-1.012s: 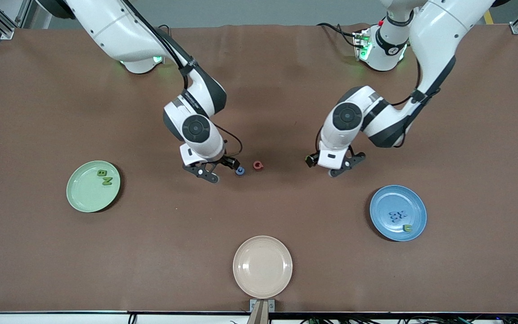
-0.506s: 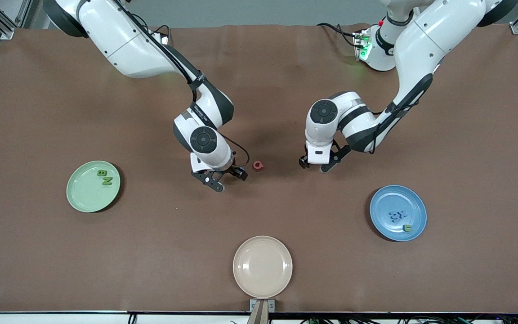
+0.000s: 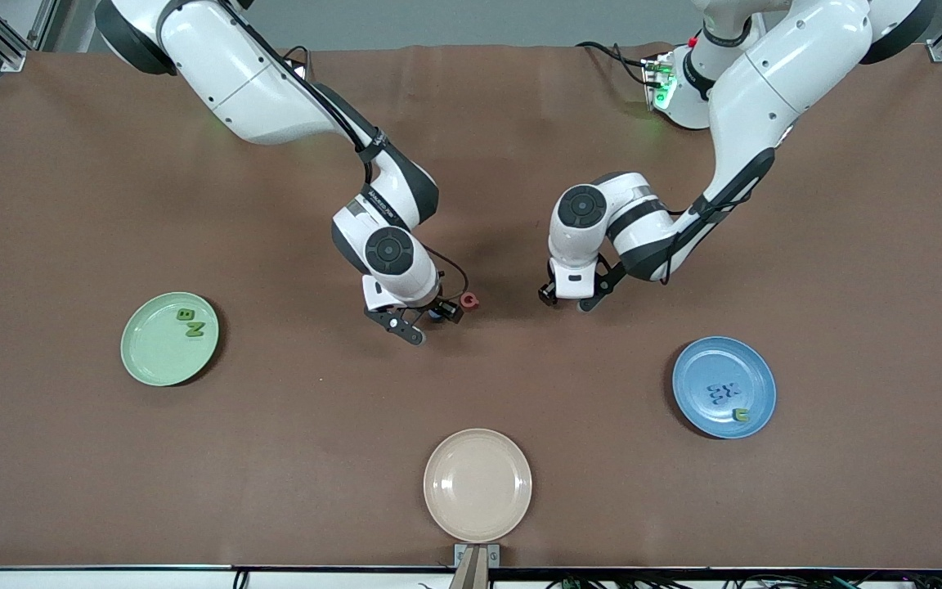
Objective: Sort upper and lower case letters into plates
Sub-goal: 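Carry the d to the blue plate while the right gripper grasps c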
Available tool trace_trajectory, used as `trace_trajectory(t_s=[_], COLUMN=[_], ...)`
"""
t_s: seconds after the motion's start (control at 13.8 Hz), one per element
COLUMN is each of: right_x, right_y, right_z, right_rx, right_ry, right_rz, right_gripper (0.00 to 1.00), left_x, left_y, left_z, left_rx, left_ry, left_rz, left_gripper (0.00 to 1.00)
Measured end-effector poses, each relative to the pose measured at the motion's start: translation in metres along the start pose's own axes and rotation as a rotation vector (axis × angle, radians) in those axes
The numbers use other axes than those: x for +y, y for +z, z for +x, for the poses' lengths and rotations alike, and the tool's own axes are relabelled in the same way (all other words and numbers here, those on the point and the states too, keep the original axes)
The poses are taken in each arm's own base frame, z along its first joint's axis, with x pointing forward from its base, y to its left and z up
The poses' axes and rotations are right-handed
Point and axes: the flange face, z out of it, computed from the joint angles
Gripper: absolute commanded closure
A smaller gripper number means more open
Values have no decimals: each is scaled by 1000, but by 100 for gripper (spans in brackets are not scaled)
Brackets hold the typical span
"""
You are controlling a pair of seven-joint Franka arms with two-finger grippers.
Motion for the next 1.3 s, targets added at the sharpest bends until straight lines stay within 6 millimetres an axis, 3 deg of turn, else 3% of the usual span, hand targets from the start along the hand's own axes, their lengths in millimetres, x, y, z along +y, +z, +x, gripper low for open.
trace_trajectory(t_s=[0.29,0.51,0.58,0.8,1.01,1.16,1.3], right_x=[1,0,-1,-4,-5,-5,-6], right_y=[7,8,9,8,8,7,7], right_z=[1,1,1,-1,0,0,0], right_rx=[-4,-5,-5,-4,-4,-4,-4], right_ry=[2,2,0,-2,-3,-2,-2], right_rz=[-7,-6,-6,-2,-1,-2,-2], right_gripper=[41,43,45,49,57,63,69], left_x=[3,5,6,17,41,56,58], left_y=[-2,-4,-5,-15,-46,-78,-105], left_z=[-1,1,1,14,56,101,156], left_rx=[-1,-2,-2,8,54,107,117], left_ry=[-10,-13,-14,-23,33,96,156], left_rz=[-9,-19,-21,-49,-86,-80,-81], left_gripper=[56,94,100,100,100,100,100])
